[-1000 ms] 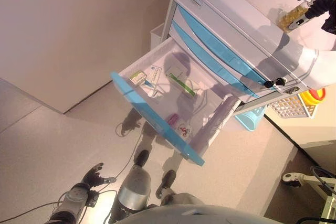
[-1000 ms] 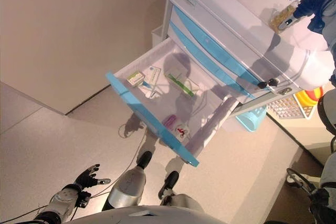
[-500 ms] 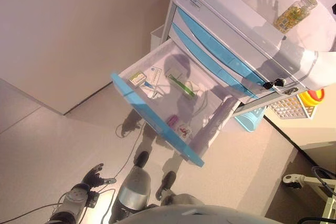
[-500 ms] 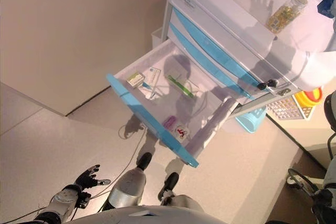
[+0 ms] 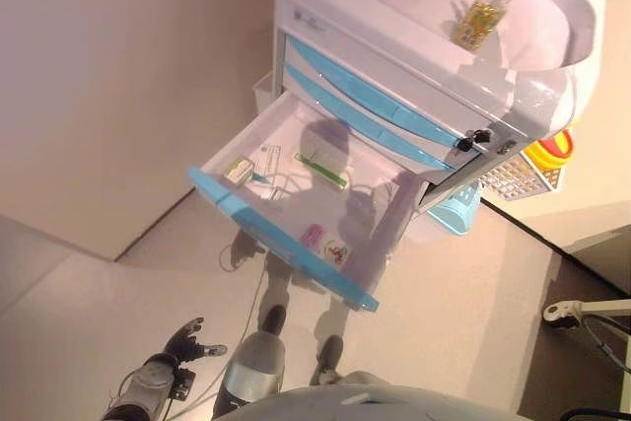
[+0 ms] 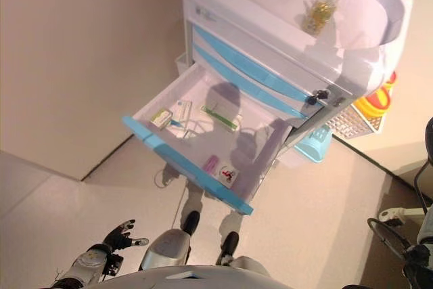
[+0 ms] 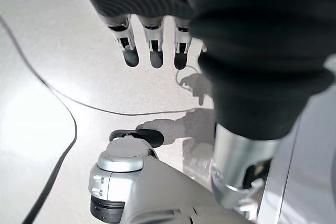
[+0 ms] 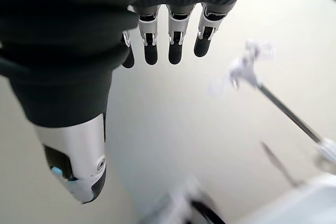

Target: Open the drawer and pick up the medicine

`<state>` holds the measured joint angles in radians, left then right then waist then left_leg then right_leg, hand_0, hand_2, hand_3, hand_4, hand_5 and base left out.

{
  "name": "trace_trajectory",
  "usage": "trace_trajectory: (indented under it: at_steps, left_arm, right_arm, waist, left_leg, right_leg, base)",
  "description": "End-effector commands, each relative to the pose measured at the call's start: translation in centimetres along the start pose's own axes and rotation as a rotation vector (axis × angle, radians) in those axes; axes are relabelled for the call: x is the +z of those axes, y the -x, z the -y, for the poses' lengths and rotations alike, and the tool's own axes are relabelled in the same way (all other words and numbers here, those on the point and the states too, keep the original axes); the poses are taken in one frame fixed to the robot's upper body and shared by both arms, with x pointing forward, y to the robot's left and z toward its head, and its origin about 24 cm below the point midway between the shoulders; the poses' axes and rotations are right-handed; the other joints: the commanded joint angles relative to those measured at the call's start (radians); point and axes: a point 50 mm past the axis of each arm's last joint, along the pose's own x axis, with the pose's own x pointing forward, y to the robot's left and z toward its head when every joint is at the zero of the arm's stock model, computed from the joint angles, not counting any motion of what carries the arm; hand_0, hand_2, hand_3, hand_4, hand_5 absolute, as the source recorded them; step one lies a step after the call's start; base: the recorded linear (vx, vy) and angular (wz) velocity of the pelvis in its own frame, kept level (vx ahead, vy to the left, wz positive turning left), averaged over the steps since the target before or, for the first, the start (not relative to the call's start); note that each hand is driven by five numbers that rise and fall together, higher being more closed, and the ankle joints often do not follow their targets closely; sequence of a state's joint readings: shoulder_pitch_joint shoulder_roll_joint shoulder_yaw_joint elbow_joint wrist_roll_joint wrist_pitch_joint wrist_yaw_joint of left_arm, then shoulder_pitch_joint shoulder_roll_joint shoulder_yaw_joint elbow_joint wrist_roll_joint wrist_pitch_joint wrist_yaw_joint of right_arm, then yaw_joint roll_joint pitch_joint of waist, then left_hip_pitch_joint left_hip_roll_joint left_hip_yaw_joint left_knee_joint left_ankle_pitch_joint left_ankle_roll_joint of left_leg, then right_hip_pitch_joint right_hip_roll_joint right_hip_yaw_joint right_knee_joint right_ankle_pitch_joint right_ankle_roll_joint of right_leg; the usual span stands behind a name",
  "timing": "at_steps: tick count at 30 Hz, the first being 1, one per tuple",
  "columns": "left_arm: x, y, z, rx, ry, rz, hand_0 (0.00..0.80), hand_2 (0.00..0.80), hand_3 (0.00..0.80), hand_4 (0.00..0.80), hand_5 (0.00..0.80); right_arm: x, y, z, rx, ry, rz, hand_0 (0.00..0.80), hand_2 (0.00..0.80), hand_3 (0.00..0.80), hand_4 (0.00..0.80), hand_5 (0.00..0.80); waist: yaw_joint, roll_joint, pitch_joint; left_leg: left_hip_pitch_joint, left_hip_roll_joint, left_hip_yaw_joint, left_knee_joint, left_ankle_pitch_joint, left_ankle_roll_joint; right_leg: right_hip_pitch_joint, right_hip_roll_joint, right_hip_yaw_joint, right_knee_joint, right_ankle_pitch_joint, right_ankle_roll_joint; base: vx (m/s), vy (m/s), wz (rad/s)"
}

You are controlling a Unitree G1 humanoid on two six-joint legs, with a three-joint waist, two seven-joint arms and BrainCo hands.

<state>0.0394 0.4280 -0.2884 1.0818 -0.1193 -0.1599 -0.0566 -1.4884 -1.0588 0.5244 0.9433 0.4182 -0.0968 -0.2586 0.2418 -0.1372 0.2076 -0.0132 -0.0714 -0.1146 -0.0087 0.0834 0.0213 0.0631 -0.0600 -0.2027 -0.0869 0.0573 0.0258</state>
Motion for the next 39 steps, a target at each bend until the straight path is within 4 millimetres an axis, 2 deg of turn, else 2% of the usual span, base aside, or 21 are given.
trace_trajectory:
  at_steps: [1, 6, 9, 10, 11, 12, 13, 15, 18, 20, 21, 22, 23, 25, 28, 30, 31, 32, 33, 36, 39]
  left_arm:
    - [-2.0, 0.6, 0.2, -0.047, -0.096, -0.064, 0.000, 0.000, 0.000, 0.000, 0.000]
    - [-0.7, -0.1, 1.2, -0.094, -0.139, -0.055, 0.000, 0.000, 0.000, 0.000, 0.000]
    - [0.0, -0.4, 1.6, -0.098, -0.120, -0.047, 0.000, 0.000, 0.000, 0.000, 0.000]
    - [0.1, -0.4, 1.6, -0.097, -0.114, -0.048, 0.000, 0.000, 0.000, 0.000, 0.000]
    - [0.4, -0.6, 2.0, -0.095, -0.091, -0.040, 0.000, 0.000, 0.000, 0.000, 0.000]
    - [0.4, -0.6, 2.1, -0.094, -0.082, -0.040, 0.000, 0.000, 0.000, 0.000, 0.000]
    - [0.6, -0.7, 2.4, -0.092, -0.059, -0.035, 0.000, 0.000, 0.000, 0.000, 0.000]
    - [0.9, -0.8, 2.9, -0.094, -0.043, -0.025, 0.000, 0.000, 0.000, 0.000, 0.000]
    - [0.7, -0.7, 3.7, -0.094, -0.010, -0.025, 0.000, 0.000, 0.000, 0.000, 0.000]
    - [0.5, -0.7, 4.0, -0.090, 0.009, -0.026, 0.000, 0.000, 0.000, 0.000, 0.000]
    - [0.4, -0.6, 3.9, -0.086, 0.018, -0.022, 0.000, 0.000, 0.000, 0.000, 0.000]
    - [0.4, -0.6, 3.9, -0.084, 0.021, -0.020, 0.000, 0.000, 0.000, 0.000, 0.000]
    - [0.3, -0.5, 3.8, -0.078, 0.031, -0.012, 0.000, 0.000, 0.000, 0.000, 0.000]
    - [0.5, -0.5, 3.4, -0.074, 0.033, 0.002, 0.000, 0.000, 0.000, 0.000, 0.000]
    - [1.0, -0.7, 3.4, -0.071, 0.016, 0.024, 0.000, 0.000, 0.000, 0.000, 0.000]
    - [1.3, -0.7, 3.7, -0.079, -0.018, 0.039, 0.000, 0.000, 0.000, 0.000, 0.000]
    - [1.6, -0.8, 4.1, -0.083, -0.055, 0.053, 0.000, 0.000, 0.000, 0.000, 0.000]
    - [1.7, -0.8, 4.2, -0.086, -0.078, 0.061, 0.000, 0.000, 0.000, 0.000, 0.000]
    - [2.0, -0.9, 4.3, -0.089, -0.104, 0.080, 0.000, 0.000, 0.000, 0.000, 0.000]
    - [3.1, -1.1, 4.0, -0.071, -0.102, 0.128, 0.000, 0.000, 0.000, 0.000, 0.000]
    - [5.7, -1.4, 2.9, -0.037, -0.084, 0.220, 0.000, 0.000, 0.000, 0.000, 0.000]
  right_arm:
    - [0.3, 0.6, 1.8, -0.103, -0.215, 0.061, 0.000, 0.000, 0.000, 0.000, 0.000]
    - [-4.0, 4.2, -1.9, -0.025, -0.601, -0.036, 0.000, 0.000, 0.000, 0.000, 0.000]
    - [-6.6, 8.6, -5.4, 0.061, -0.702, -0.089, 0.000, 0.000, 0.000, 0.000, 0.000]
    - [-7.2, 9.7, -5.8, 0.069, -0.718, -0.106, 0.000, 0.000, 0.000, 0.000, 0.000]
    - [-8.6, 12.5, -7.4, 0.103, -0.771, -0.155, 0.000, 0.000, 0.000, 0.000, 0.000]
    - [-9.2, 13.9, -8.0, 0.114, -0.782, -0.174, 0.000, 0.000, 0.000, 0.000, 0.000]
    - [-10.3, 16.3, -9.0, 0.153, -0.781, -0.207, 0.000, 0.000, 0.000, 0.000, 0.000]
    - [-11.2, 19.9, -10.4, 0.233, -0.824, -0.259, 0.000, 0.000, 0.000, 0.000, 0.000]
    - [-14.5, 26.9, -10.9, 0.385, -0.804, -0.422, 0.000, 0.000, 0.000, 0.000, 0.000]
    - [-16.6, 31.2, -11.5, 0.520, -0.676, -0.553, 0.000, 0.000, 0.000, 0.000, 0.000]
    - [-18.2, 34.3, -11.5, 0.634, -0.496, -0.654, 0.000, 0.000, 0.000, 0.000, 0.000]
    - [-18.5, 35.2, -11.3, 0.652, -0.456, -0.666, 0.000, 0.000, 0.000, 0.000, 0.000]
    - [-19.9, 38.2, -10.9, 0.762, -0.318, -0.762, 0.000, 0.000, 0.000, 0.000, 0.000]
    - [-21.5, 42.1, -9.9, 0.911, -0.156, -0.879, 0.000, 0.000, 0.000, 0.000, 0.000]
    - [-23.2, 47.7, -8.8, 0.996, -0.040, -1.111, 0.000, 0.000, 0.000, 0.000, 0.000]
    - [-23.6, 50.3, -8.0, 1.049, 0.037, -1.182, 0.000, 0.000, 0.000, 0.000, 0.000]
    - [-23.9, 52.4, -7.2, 1.091, 0.081, -1.232, 0.000, 0.000, 0.000, 0.000, 0.000]
    - [-24.0, 53.3, -6.8, 1.108, 0.109, -1.275, 0.000, 0.000, 0.000, 0.000, 0.000]
    - [-24.1, 55.1, -5.8, 1.148, 0.158, -1.333, 0.000, 0.000, 0.000, 0.000, 0.000]
    - [-24.2, 56.7, -4.7, 1.242, 0.270, -1.361, 0.000, 0.000, 0.000, 0.000, 0.000]
    - [-24.7, 55.4, -4.8, 1.275, 0.318, -1.302, 0.000, 0.000, 0.000, 0.000, 0.000]
  waist:
    - [-0.031, 0.003, -0.110]
    - [-0.088, 0.048, -0.123]
    - [-0.130, 0.067, -0.125]
    - [-0.134, 0.068, -0.126]
    - [-0.159, 0.076, -0.125]
    - [-0.166, 0.078, -0.125]
    - [-0.183, 0.082, -0.124]
    - [-0.206, 0.087, -0.125]
    - [-0.246, 0.090, -0.133]
    - [-0.266, 0.090, -0.137]
    - [-0.280, 0.088, -0.139]
    - [-0.284, 0.087, -0.138]
    - [-0.294, 0.085, -0.137]
    - [-0.305, 0.083, -0.130]
    - [-0.312, 0.085, -0.121]
    - [-0.313, 0.090, -0.114]
    - [-0.312, 0.095, -0.107]
    - [-0.311, 0.098, -0.103]
    - [-0.311, 0.105, -0.092]
    - [-0.313, 0.122, -0.058]
    - [-0.314, 0.133, 0.003]
  left_leg:
    - [0.056, 0.001, -0.005, -0.022, -0.161, 0.007]
    - [0.075, 0.000, 0.030, -0.008, -0.180, 0.015]
    - [0.088, 0.003, 0.057, -0.003, -0.190, 0.020]
    - [0.090, 0.004, 0.061, -0.003, -0.192, 0.020]
    - [0.098, 0.006, 0.073, -0.002, -0.198, 0.023]
    - [0.101, 0.007, 0.078, -0.002, -0.200, 0.024]
    - [0.106, 0.009, 0.087, -0.003, -0.202, 0.024]
    - [0.112, 0.015, 0.103, -0.012, -0.201, 0.022]
    - [0.118, 0.022, 0.131, -0.025, -0.196, 0.015]
    - [0.118, 0.027, 0.147, -0.026, -0.195, 0.011]
    - [0.117, 0.031, 0.159, -0.025, -0.193, 0.008]
    - [0.116, 0.032, 0.161, -0.024, -0.193, 0.008]
    - [0.115, 0.035, 0.169, -0.022, -0.194, 0.007]
    - [0.115, 0.039, 0.177, -0.019, -0.194, 0.006]
    - [0.121, 0.041, 0.174, -0.018, -0.196, 0.008]
    - [0.124, 0.042, 0.172, -0.018, -0.197, 0.011]
    - [0.124, 0.043, 0.169, -0.014, -0.197, 0.012]
    - [0.124, 0.043, 0.167, -0.010, -0.198, 0.012]
    - [0.119, 0.045, 0.164, 0.003, -0.201, 0.013]
    - [0.096, 0.046, 0.155, 0.044, -0.211, 0.018]
    - [0.017, 0.043, 0.151, 0.128, -0.222, 0.027]
  right_leg:
    - [-0.020, -0.057, 0.015, 0.096, -0.041, 0.100]
    - [-0.026, -0.056, 0.067, 0.110, -0.052, 0.096]
    - [-0.029, -0.049, 0.104, 0.115, -0.056, 0.090]
    - [-0.029, -0.048, 0.110, 0.115, -0.057, 0.089]
    - [-0.029, -0.043, 0.129, 0.115, -0.058, 0.086]
    - [-0.029, -0.041, 0.137, 0.115, -0.060, 0.085]
    - [-0.028, -0.037, 0.149, 0.115, -0.062, 0.083]
    - [-0.027, -0.031, 0.162, 0.108, -0.063, 0.080]
    - [-0.028, -0.023, 0.177, 0.096, -0.062, 0.080]
    - [-0.031, -0.020, 0.184, 0.097, -0.067, 0.080]
    - [-0.036, -0.018, 0.187, 0.101, -0.070, 0.078]
    - [-0.037, -0.016, 0.189, 0.103, -0.072, 0.078]
    - [-0.039, -0.014, 0.193, 0.107, -0.075, 0.076]
    - [-0.040, -0.011, 0.190, 0.114, -0.081, 0.073]
    - [-0.036, -0.004, 0.185, 0.123, -0.092, 0.065]
    - [-0.033, -0.002, 0.183, 0.127, -0.095, 0.061]
    - [-0.031, -0.002, 0.180, 0.133, -0.099, 0.059]
    - [-0.031, -0.002, 0.179, 0.137, -0.102, 0.057]
    - [-0.034, -0.004, 0.178, 0.152, -0.109, 0.055]
    - [-0.059, -0.007, 0.175, 0.202, -0.130, 0.047]
    - [-0.135, -0.014, 0.173, 0.280, -0.153, 0.032]
  base:
    - [-0.086, 0.027, -0.16]
    - [-0.092, 0.009, -0.27]
    - [-0.085, -0.007, -0.34]
    - [-0.078, -0.026, -0.46]
    - [-0.057, -0.031, -0.49]
    - [-0.070, -0.049, -0.42]
    - [-0.056, -0.047, -0.44]
    - [-0.057, -0.053, -0.36]
    - [-0.035, -0.047, -0.20]
    - [-0.024, -0.047, -0.14]
    - [-0.023, -0.050, -0.22]
    - [-0.026, -0.052, -0.20]
    - [-0.018, -0.036, -0.19]
    - [-0.019, -0.035, -0.19]
    - [0.021, -0.017, -0.15]
    - [0.059, -0.002, -0.11]
    - [0.064, 0.005, -0.10]
    - [0.084, 0.018, -0.06]
    - [0.078, 0.033, -0.01]
    - [0.053, 0.079, -0.02]
    - [-0.099, 0.086, -0.15]
